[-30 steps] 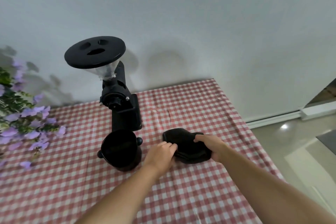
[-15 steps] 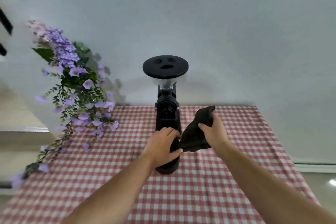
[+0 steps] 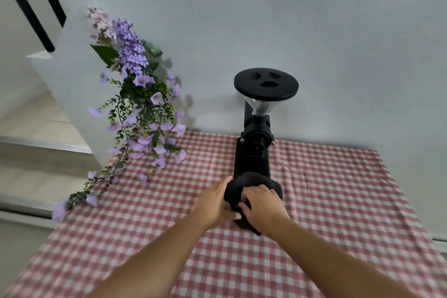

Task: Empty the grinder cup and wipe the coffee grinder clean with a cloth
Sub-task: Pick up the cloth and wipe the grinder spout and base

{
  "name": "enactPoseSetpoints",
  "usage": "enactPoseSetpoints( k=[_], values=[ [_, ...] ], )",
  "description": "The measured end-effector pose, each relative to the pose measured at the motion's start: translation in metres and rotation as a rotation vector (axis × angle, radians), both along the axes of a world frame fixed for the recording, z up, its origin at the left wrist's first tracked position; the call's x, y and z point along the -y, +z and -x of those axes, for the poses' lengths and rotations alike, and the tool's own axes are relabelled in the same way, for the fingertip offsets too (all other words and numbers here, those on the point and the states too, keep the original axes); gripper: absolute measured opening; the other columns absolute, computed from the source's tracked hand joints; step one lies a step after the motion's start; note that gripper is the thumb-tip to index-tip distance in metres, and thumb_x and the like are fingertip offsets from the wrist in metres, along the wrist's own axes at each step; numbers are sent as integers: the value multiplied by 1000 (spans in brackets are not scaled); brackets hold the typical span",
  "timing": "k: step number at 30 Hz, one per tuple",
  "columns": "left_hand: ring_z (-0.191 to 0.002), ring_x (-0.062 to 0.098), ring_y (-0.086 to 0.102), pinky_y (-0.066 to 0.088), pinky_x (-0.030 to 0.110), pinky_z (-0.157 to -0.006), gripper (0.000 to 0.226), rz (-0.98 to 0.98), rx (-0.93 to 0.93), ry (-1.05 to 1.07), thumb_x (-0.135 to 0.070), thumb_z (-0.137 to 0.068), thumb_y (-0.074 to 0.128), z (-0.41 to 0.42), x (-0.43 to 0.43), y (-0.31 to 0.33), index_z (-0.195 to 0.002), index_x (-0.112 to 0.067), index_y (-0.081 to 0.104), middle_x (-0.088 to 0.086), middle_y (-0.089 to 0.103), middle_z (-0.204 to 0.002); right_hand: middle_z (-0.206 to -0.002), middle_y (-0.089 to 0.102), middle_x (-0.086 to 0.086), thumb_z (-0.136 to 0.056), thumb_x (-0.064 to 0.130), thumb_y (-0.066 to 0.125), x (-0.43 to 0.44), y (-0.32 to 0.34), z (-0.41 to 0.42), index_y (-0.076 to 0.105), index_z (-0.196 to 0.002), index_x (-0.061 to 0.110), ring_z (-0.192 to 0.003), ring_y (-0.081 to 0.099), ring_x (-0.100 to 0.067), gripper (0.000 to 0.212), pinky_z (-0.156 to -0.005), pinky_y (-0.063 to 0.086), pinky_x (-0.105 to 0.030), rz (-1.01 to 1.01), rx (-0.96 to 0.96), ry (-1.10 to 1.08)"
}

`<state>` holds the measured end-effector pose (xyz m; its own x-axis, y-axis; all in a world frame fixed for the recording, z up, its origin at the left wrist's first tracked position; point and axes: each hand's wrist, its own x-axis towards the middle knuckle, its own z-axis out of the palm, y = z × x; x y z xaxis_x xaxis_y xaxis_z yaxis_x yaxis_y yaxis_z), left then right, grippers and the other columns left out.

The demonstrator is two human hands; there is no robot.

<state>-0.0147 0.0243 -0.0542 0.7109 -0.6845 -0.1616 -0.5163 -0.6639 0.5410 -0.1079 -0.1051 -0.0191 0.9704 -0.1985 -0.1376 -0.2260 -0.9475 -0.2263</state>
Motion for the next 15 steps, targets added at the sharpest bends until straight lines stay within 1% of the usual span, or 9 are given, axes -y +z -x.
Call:
enactPoseSetpoints(
  k=[1,2,4,6,7,9,11,13,15],
  values=[
    [-132,22,45,42,41,-105,100,-2,6,-11,-42,-75,78,0,3,0,-152,-25,17,0,37,-152,-134,53,1,-92,39,47,5,-1,0,46,-125,24,-127,42,-22,36,-107,30,-38,10,18,8],
    [-132,22,45,43,41,-105,102,-7,10,-22,-42,-74,79,0,6,0,-152,-26,16,-1,35,-153,-141,48,1,-91,39,50,9,-4,1,37,-134,26,-132,38,-22,46,-111,25,-39,53,-2,46],
    [-133,21,45,45,41,-103,107,-16,18,-51,-41,-72,81,0,12,0,-152,-28,12,-2,29,-157,-157,21,-1,-92,42,49,12,-14,5,13,-147,31,-143,21,-25,66,-117,14,-42,157,-73,154],
    [-134,21,43,46,40,-103,110,-29,19,-79,-40,-71,82,0,18,-5,-152,-29,9,-3,25,-158,-161,-1,-3,-95,46,39,13,-26,8,-4,-148,33,-145,9,-29,70,-117,10,-45,253,-115,213],
    [-134,20,43,46,39,-102,110,-37,22,-85,-40,-70,83,0,21,-5,-152,-29,10,-3,25,-158,-160,-4,-4,-96,48,35,15,-30,7,-7,-148,33,-145,9,-30,69,-117,11,-45,287,-115,227],
    [-132,20,45,47,39,-100,108,-58,27,-78,-41,-68,84,-2,23,-4,-151,-28,16,-3,28,-156,-160,5,-3,-97,46,35,21,-29,1,-4,-148,33,-141,18,-30,65,-114,20,-44,322,-60,263],
    [-128,20,49,50,39,-97,105,-120,55,-81,-40,-67,85,-5,23,-2,-149,-26,21,-3,31,-154,-157,22,0,-97,36,40,28,-27,-4,7,-148,34,-134,30,-29,60,-110,27,-42,314,14,285],
    [-125,20,52,51,38,-94,103,-168,88,-99,-39,-68,85,-5,22,-4,-148,-26,23,-3,33,-153,-150,37,0,-93,26,52,31,-27,-5,20,-146,32,-127,40,-29,63,-108,32,-42,267,61,287],
    [-123,20,53,51,36,-93,100,-162,117,-103,-39,-70,84,-2,22,-7,-148,-26,23,-3,34,-152,-133,57,-1,-77,22,72,30,-27,-3,41,-139,27,-110,57,-28,70,-96,47,-41,237,87,315]
  ],
)
